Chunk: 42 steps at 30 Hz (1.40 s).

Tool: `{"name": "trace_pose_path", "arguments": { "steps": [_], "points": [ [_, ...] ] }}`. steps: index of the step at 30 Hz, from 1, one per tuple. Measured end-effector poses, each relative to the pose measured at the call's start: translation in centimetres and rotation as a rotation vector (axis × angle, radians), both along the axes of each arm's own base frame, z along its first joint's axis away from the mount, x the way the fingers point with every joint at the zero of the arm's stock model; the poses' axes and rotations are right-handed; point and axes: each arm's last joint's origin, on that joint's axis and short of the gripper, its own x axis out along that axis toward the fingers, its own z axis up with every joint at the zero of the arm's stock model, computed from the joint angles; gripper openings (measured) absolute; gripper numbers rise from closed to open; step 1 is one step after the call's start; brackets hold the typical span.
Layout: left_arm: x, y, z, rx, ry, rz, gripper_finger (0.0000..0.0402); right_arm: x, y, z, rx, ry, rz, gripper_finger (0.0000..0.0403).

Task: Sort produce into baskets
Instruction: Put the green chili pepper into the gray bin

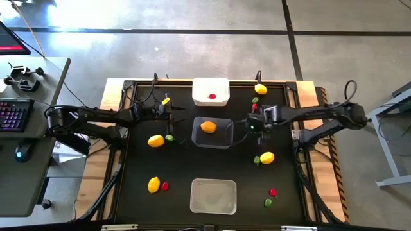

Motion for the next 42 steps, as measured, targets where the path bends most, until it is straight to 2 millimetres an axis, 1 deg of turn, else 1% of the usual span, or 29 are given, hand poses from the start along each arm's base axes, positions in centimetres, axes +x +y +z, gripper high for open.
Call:
{"name": "trace_pose_path", "arguments": {
  "steps": [3, 7, 11, 14, 19, 24, 28, 31, 34, 38, 42],
  "points": [
    [0.0, 0.0, -0.1, -0.003, 0.005, 0.000, 0.0200, -0.4, -1.6, -1.5, 0.023, 0.088, 0.000, 0.0287],
    [0.0, 0.0, -0.1, -0.004, 0.009, 0.000, 0.0200, -0.5, -3.1, -3.1, 0.056, 0.126, -0.016, 0.0287],
    [0.0, 0.0, -0.2, -0.018, 0.013, 0.002, 0.0200, -0.4, -3.9, -4.3, 0.076, 0.136, -0.008, 0.0284],
    [0.0, 0.0, -0.1, -0.037, 0.009, 0.006, 0.0200, -0.3, -4.2, -4.8, 0.111, 0.142, 0.003, 0.0275],
    [0.0, 0.0, -0.1, -0.044, 0.008, 0.008, 0.0200, -0.2, -4.3, -5.5, 0.145, 0.174, 0.004, 0.0242],
    [0.0, 0.0, -0.1, -0.050, 0.007, 0.009, 0.0200, 0.0, -4.3, -6.2, 0.178, 0.196, 0.016, 0.0197],
    [0.0, 0.0, -0.1, -0.051, 0.006, 0.009, 0.0200, 0.1, -4.4, -6.7, 0.187, 0.207, -0.010, 0.0158],
    [0.0, 0.0, -0.1, -0.051, 0.006, 0.009, 0.0200, 0.2, -4.2, -6.7, 0.208, 0.194, -0.024, 0.0124],
    [0.0, 0.0, -0.2, -0.051, 0.007, 0.009, 0.0200, 0.5, -3.8, -6.2, 0.213, 0.170, -0.039, 0.0090],
    [0.0, 0.0, -0.2, -0.051, 0.008, 0.009, 0.0200, 1.0, -2.8, -4.8, 0.194, 0.110, -0.041, 0.0052],
    [-0.1, 0.0, -0.2, -0.052, 0.012, 0.009, 0.0200, 1.8, -1.2, -2.6, 0.190, 0.014, -0.042, 0.0037]
  ]
}}
